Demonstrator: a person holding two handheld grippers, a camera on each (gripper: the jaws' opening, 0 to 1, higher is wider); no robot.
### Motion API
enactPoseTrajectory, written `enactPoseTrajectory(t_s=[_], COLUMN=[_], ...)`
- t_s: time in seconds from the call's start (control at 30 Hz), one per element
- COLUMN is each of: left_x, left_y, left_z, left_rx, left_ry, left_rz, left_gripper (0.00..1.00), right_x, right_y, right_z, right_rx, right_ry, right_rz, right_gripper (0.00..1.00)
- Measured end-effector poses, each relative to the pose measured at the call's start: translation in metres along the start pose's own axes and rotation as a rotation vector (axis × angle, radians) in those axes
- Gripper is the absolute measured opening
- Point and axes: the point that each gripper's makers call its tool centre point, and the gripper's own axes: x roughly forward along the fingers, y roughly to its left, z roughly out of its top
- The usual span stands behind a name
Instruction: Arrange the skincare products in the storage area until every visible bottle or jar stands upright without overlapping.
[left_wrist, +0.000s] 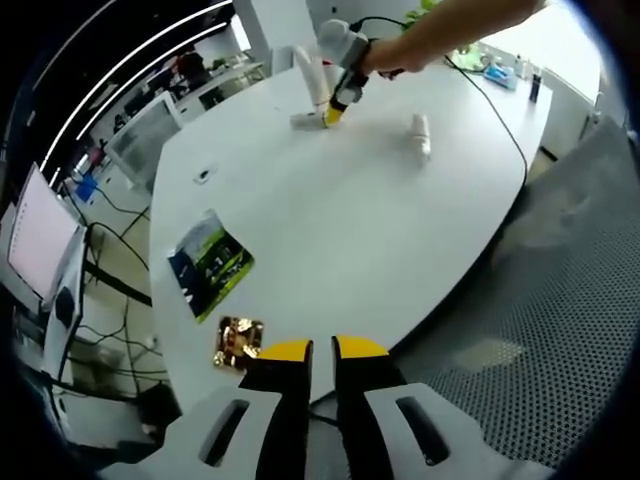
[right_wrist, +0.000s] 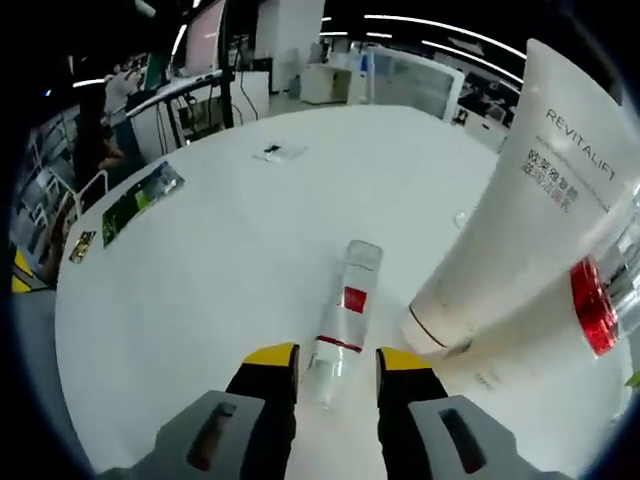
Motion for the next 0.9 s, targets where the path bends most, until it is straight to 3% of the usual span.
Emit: enactPoseTrajectory(t_s=[0.07, 0.13, 0.17, 0.27, 0.37, 0.53, 0.63, 0.9], left_x=[0.0, 0.0, 0.0, 0.0, -0.001, -0.002, -0.002, -0.002], left_y=[0.0, 0.001, 0.001, 0.002, 0.003, 0.001, 0.0, -0.003], left_z=[0.0, 0.0, 0.0, 0.001, 0.003, 0.007, 0.009, 0.011], left_rx=[0.0, -0.004, -0.004, -0.005, -0.013, -0.015, -0.011, -0.003], left_ry=[-0.001, -0.002, -0.003, -0.005, -0.019, -0.039, -0.048, -0.058], left_rz=[0.001, 0.004, 0.004, 0.004, 0.008, 0.002, -0.001, -0.009], left_gripper=[0.05, 0.06, 0.06, 0.06, 0.06, 0.07, 0.08, 0.13], right_x=[0.004, 0.005, 0.004, 0.0, -0.015, -0.038, -0.058, -0.103], right_y=[0.005, 0.003, 0.004, 0.009, 0.025, 0.052, 0.069, 0.1], right_z=[-0.007, -0.012, -0.011, -0.013, 0.0, 0.007, 0.009, 0.007], right_rx=[-0.007, -0.013, 0.034, 0.038, -0.03, -0.081, -0.166, -0.205], right_ry=[0.035, 0.056, 0.038, 0.046, -0.003, -0.044, -0.066, -0.135], right_rz=[0.014, -0.006, 0.001, 0.01, 0.037, 0.101, 0.118, 0.163], right_gripper=[0.27, 0.19, 0.15, 0.14, 0.13, 0.13, 0.13, 0.13])
